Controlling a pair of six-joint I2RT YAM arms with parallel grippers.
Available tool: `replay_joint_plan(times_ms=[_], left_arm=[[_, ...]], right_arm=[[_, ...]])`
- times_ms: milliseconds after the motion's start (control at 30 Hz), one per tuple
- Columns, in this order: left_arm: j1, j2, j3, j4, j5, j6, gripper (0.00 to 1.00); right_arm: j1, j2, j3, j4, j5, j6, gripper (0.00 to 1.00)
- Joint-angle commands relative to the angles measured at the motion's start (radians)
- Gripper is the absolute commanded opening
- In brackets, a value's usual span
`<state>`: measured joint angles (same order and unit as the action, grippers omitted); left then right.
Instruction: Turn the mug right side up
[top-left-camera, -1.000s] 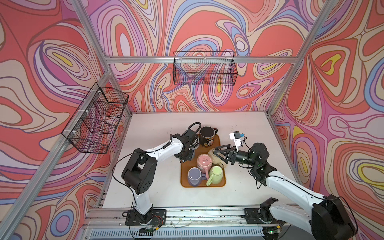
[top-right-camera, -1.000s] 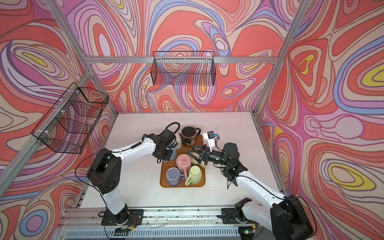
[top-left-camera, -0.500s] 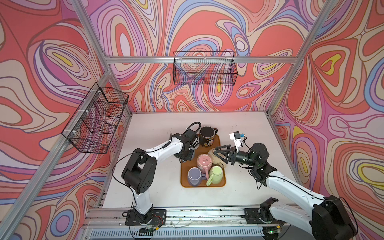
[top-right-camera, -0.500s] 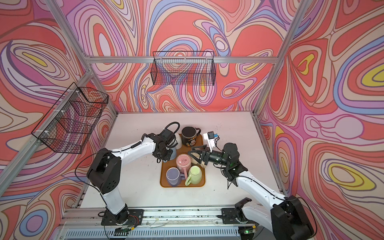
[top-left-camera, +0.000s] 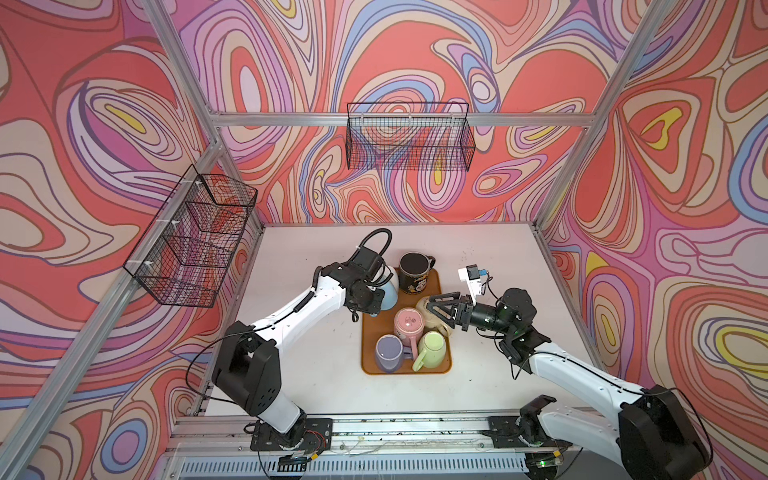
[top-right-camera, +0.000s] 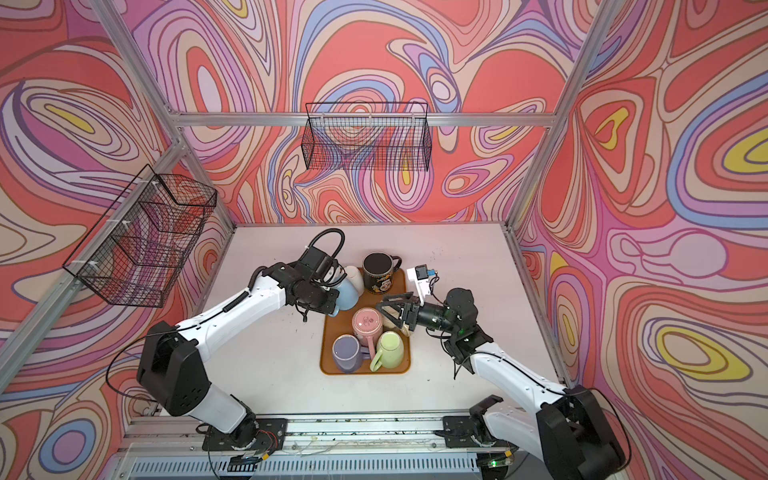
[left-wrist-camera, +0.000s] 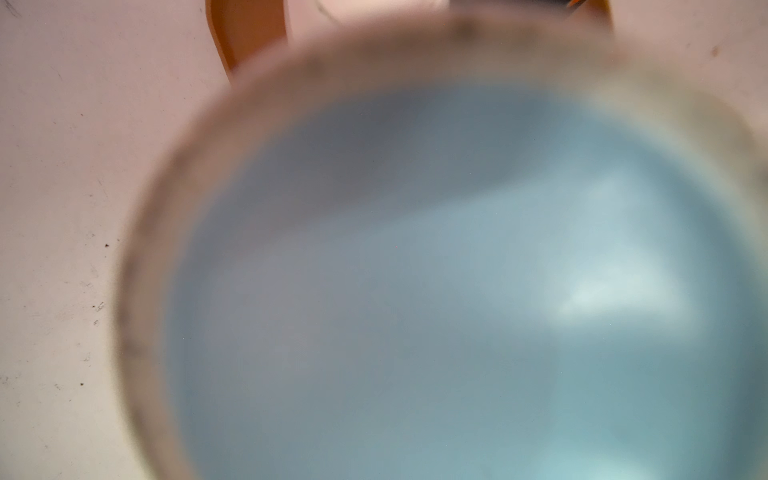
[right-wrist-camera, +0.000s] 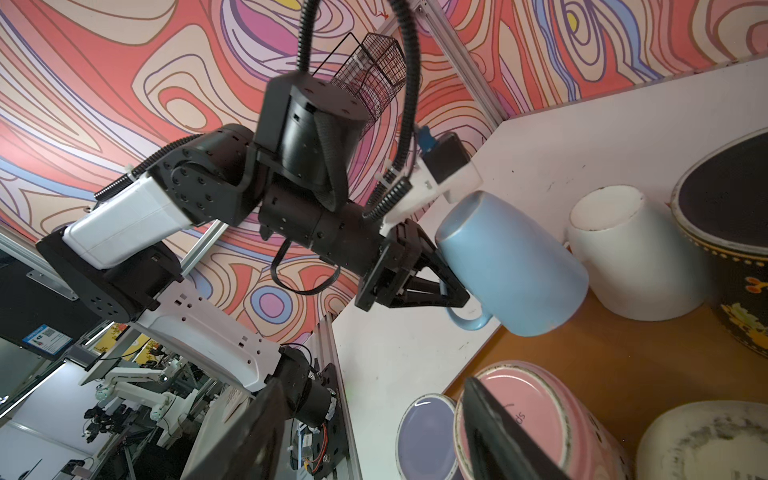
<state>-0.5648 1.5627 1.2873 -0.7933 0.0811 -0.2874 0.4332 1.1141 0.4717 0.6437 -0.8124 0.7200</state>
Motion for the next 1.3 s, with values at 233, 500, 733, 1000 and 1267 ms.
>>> replay_joint_plan(times_ms=[233,500,733,1000,1267], left_arm=[[0.014,-0.24,-0.038,0.155,0.134,0.02,0.0],[0.034,-0.34,-0.078,0.359,0.313,-0.064,0.0],[0.04,-0.346,-0.11,0.59,0.459,-0.156,0.0],[0.049,-0.336,-0.15,0.837,0.584,-0.283,0.0],[0.053,-0.316,-0.182,0.993,0.655,-0.384,0.0]], right_arm=[[-0.003,0.074,0.0,0.133,-0.076,0.089,0.7],[-0.001,0.157,0.024,0.291,-0.126,0.182,0.7],[-0.002,0.23,0.078,0.432,-0.157,0.261,0.7],[-0.002,0.315,0.177,0.479,-0.171,0.303,0.68],[-0.002,0.368,0.244,0.544,-0.17,0.353,0.64]])
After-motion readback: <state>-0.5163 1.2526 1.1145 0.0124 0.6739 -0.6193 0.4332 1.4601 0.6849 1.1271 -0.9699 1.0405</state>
